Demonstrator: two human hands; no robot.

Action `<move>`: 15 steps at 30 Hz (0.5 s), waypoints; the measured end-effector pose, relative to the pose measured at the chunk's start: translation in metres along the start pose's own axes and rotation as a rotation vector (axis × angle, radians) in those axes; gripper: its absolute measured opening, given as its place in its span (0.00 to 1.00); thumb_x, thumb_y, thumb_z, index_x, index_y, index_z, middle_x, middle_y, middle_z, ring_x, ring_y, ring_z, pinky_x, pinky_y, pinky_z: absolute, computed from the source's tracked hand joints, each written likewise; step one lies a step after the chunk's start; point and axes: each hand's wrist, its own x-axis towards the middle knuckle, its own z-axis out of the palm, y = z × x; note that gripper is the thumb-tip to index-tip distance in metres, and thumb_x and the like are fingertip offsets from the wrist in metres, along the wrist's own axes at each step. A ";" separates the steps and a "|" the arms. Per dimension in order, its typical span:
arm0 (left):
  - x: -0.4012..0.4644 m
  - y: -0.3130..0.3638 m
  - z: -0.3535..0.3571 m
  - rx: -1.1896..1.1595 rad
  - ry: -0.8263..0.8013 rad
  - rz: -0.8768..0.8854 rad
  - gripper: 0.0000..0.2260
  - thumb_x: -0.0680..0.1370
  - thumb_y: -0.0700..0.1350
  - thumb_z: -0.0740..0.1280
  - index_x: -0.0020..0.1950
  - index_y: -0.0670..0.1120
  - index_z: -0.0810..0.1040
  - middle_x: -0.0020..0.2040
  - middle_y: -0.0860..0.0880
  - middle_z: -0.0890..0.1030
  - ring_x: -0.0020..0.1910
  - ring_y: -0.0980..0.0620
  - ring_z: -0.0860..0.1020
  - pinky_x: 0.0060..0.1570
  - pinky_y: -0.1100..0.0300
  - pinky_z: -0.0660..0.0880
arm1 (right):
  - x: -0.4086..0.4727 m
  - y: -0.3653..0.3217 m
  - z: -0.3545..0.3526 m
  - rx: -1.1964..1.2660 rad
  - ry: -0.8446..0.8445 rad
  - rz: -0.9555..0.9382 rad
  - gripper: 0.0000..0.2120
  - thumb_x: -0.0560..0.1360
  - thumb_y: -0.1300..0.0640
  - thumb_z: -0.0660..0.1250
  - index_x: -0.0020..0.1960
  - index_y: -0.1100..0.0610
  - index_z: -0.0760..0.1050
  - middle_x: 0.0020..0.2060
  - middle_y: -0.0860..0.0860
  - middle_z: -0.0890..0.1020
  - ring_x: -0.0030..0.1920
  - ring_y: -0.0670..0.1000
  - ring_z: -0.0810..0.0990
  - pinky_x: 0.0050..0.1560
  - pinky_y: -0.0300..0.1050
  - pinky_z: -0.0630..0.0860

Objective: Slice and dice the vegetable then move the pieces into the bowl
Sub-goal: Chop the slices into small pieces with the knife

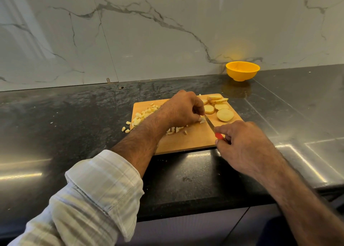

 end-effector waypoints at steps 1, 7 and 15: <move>0.000 0.000 0.000 -0.001 0.000 0.001 0.09 0.78 0.40 0.76 0.58 0.46 0.88 0.53 0.51 0.87 0.51 0.56 0.83 0.57 0.59 0.83 | 0.000 0.000 0.000 0.007 0.001 0.006 0.21 0.81 0.50 0.69 0.74 0.45 0.75 0.61 0.45 0.81 0.59 0.48 0.79 0.60 0.50 0.82; -0.001 -0.001 -0.002 -0.015 0.004 -0.007 0.08 0.78 0.39 0.77 0.56 0.47 0.88 0.52 0.52 0.87 0.51 0.57 0.83 0.56 0.61 0.82 | -0.004 0.001 -0.001 0.027 0.051 0.000 0.21 0.81 0.50 0.69 0.73 0.42 0.75 0.60 0.46 0.82 0.57 0.48 0.79 0.58 0.47 0.82; 0.000 0.002 -0.004 0.016 -0.005 -0.011 0.05 0.76 0.39 0.78 0.49 0.48 0.89 0.46 0.54 0.87 0.48 0.57 0.84 0.56 0.56 0.84 | 0.015 -0.011 0.010 -0.155 0.039 -0.070 0.15 0.81 0.51 0.66 0.66 0.47 0.81 0.50 0.46 0.80 0.50 0.48 0.77 0.48 0.43 0.78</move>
